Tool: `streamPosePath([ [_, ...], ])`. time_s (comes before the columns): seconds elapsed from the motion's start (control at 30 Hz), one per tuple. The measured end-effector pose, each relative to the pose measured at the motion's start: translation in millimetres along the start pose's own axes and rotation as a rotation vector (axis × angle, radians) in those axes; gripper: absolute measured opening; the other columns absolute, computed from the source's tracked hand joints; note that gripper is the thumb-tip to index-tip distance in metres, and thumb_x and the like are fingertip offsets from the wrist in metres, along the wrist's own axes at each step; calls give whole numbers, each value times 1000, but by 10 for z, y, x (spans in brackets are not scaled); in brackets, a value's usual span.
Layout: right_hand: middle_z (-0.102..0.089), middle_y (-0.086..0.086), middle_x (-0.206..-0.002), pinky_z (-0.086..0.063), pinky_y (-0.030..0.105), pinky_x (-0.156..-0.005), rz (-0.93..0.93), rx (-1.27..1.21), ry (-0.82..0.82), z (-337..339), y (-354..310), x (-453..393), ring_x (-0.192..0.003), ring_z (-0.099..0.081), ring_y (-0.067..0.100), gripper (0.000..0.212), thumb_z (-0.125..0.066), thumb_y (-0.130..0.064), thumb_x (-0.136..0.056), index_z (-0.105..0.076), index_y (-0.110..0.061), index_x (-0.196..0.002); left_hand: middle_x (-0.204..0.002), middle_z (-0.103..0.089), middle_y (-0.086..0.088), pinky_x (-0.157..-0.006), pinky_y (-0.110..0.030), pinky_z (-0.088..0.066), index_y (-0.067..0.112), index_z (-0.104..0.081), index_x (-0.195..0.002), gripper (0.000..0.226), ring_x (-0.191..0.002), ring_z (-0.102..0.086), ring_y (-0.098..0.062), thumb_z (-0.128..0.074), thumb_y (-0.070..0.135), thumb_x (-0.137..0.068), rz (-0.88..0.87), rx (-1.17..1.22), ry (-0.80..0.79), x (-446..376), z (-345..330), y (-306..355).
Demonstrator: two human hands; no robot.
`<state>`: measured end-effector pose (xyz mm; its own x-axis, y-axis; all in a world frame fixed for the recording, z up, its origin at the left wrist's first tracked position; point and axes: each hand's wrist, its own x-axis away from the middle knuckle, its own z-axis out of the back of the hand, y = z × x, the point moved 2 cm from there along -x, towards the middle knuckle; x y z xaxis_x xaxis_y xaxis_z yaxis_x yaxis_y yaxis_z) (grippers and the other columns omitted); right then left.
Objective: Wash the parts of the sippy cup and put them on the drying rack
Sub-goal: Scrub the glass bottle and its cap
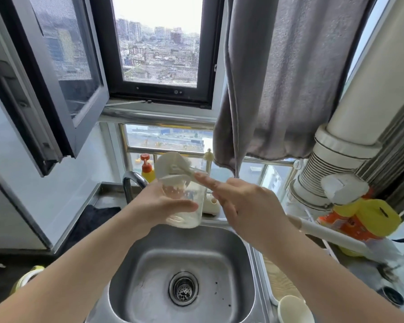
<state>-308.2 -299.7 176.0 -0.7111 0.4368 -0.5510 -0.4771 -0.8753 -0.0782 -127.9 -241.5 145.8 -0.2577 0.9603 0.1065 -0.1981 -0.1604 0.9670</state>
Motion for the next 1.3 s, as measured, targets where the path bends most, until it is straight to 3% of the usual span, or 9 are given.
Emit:
streamPosePath([
  [0.13,-57,-8,-65,-48,34,-39,-37,11,-6,52,236,146,-45,-52,19,56,-29,-33,-89,-17,-50,-141,-111,-67,-5,-93,-44,-52,23,-56,-118,91,-101,-66,-22,-87,43,-35,51,29,42,-6,149,-66],
  [0.27,-56,-9,-62,-45,30,-36,-46,25,1,68,269,120,-42,-51,17,58,-37,-28,-88,-22,-50,-139,-112,-66,-7,-95,-43,-50,22,-55,-117,93,-102,-65,-22,-85,43,-32,60,70,56,-2,161,-60],
  [0.4,-53,-8,-63,-46,31,-37,42,21,17,56,107,-78,-42,-48,18,62,-52,-16,-81,-44,-46,-135,-102,-72,-1,-82,-24,-52,31,-60,-113,68,-95,-68,-13,-82,30,-49,-17,69,-81,-8,40,60],
  [0.6,-52,-11,-63,-35,21,-38,-35,58,-45,181,436,125,-41,-44,13,73,-69,-6,-76,-45,-44,-133,-112,-67,-10,-95,-40,-50,20,-54,-120,89,-102,-66,-25,-84,37,-38,33,148,-26,35,195,-48],
  [0.77,-57,-9,-69,-43,26,-44,26,-31,-12,192,195,-54,-50,-53,16,53,-36,-27,-86,-41,-49,-134,-108,-70,-10,-92,-38,-53,23,-56,-118,72,-100,-68,-24,-81,27,-51,-19,178,-139,53,48,52],
  [0.87,-50,-15,-69,-39,17,-47,65,-80,-3,226,125,-100,-53,-46,8,52,-42,-24,-89,-41,-51,-134,-106,-70,-13,-88,-34,-55,28,-60,-112,62,-100,-67,-26,-79,19,-54,-57,238,-174,87,13,116],
  [1.07,-48,-33,-68,-36,6,-54,-65,-191,5,225,451,128,-66,-52,-13,59,-52,-22,-92,-34,-61,-132,-114,-65,-19,-87,-46,-54,12,-44,-125,102,-97,-65,-35,-93,32,-37,-49,564,-265,140,163,9],
  [1.2,-58,-27,-77,-56,33,-69,-68,-408,23,194,372,135,-72,-58,2,53,-49,-24,-94,-37,-61,-130,-122,-57,-18,-85,-59,-49,16,-53,-110,86,-105,-61,-42,-94,33,-36,-23,859,-374,155,86,26],
  [1.3,-58,-30,-81,-55,32,-77,-46,-480,50,217,274,137,-76,-58,-1,50,-46,-25,-94,-38,-58,-131,-117,-50,-15,-84,-57,-50,12,-61,-113,92,-106,-57,-37,-94,40,-32,-24,909,-306,128,27,42],
])
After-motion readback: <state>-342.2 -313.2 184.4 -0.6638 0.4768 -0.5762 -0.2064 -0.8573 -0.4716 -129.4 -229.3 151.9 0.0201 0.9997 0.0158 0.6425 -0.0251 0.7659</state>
